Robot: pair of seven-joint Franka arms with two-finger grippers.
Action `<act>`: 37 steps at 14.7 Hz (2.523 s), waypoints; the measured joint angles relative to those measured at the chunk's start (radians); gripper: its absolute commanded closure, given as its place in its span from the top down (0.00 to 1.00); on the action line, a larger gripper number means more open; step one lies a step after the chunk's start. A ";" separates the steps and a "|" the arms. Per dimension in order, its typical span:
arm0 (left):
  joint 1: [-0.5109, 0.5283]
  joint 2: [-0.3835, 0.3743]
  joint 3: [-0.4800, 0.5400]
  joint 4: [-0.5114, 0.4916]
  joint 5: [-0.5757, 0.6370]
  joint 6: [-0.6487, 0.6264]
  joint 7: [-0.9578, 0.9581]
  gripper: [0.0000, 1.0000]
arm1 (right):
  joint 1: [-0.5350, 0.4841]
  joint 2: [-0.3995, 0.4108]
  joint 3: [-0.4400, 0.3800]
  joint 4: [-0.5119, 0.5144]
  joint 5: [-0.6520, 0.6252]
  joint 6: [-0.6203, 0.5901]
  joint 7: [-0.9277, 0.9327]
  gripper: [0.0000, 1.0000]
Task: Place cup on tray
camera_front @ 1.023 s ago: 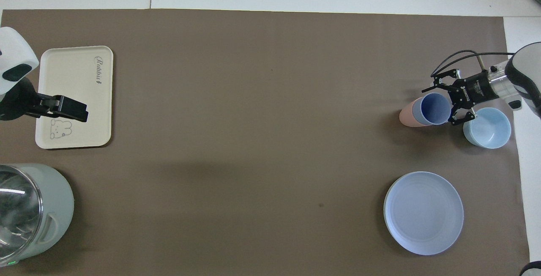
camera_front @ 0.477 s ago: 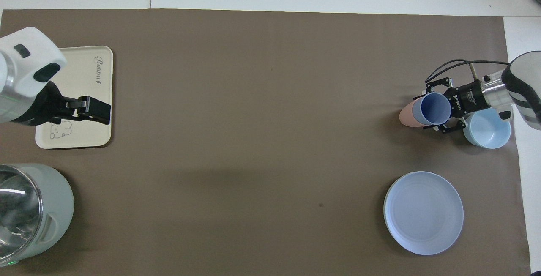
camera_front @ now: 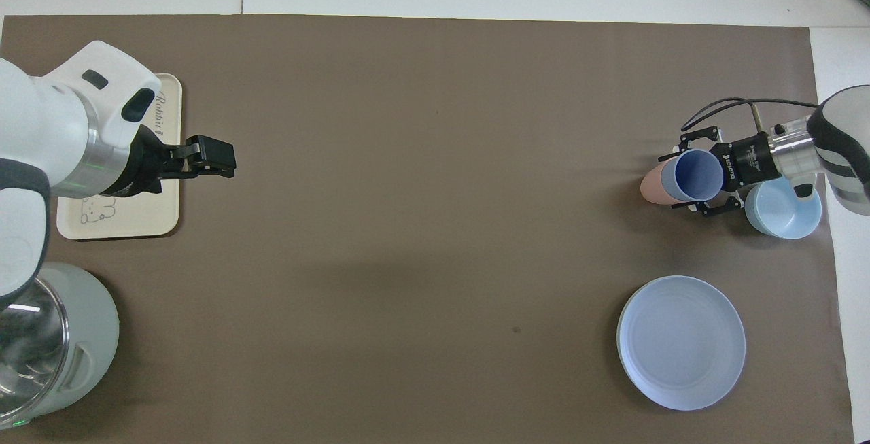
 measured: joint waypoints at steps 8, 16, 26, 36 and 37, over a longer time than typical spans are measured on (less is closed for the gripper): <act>-0.030 -0.012 -0.001 -0.047 -0.104 0.156 -0.220 1.00 | 0.050 -0.061 0.006 -0.026 0.006 -0.024 0.007 0.00; -0.193 -0.020 -0.004 -0.132 -0.180 0.384 -0.395 1.00 | 0.283 -0.264 0.009 -0.074 0.008 -0.020 0.303 0.00; -0.406 -0.021 -0.005 -0.136 -0.200 0.568 -0.682 0.83 | 0.451 -0.338 0.009 -0.081 0.056 0.044 0.486 0.00; -0.455 0.058 -0.011 -0.014 -0.081 0.492 -0.683 0.59 | 0.562 -0.338 0.009 -0.090 0.056 0.189 0.611 0.00; -0.463 0.086 -0.013 0.014 -0.065 0.484 -0.683 0.54 | 0.574 -0.338 0.009 -0.090 0.056 0.206 0.626 0.00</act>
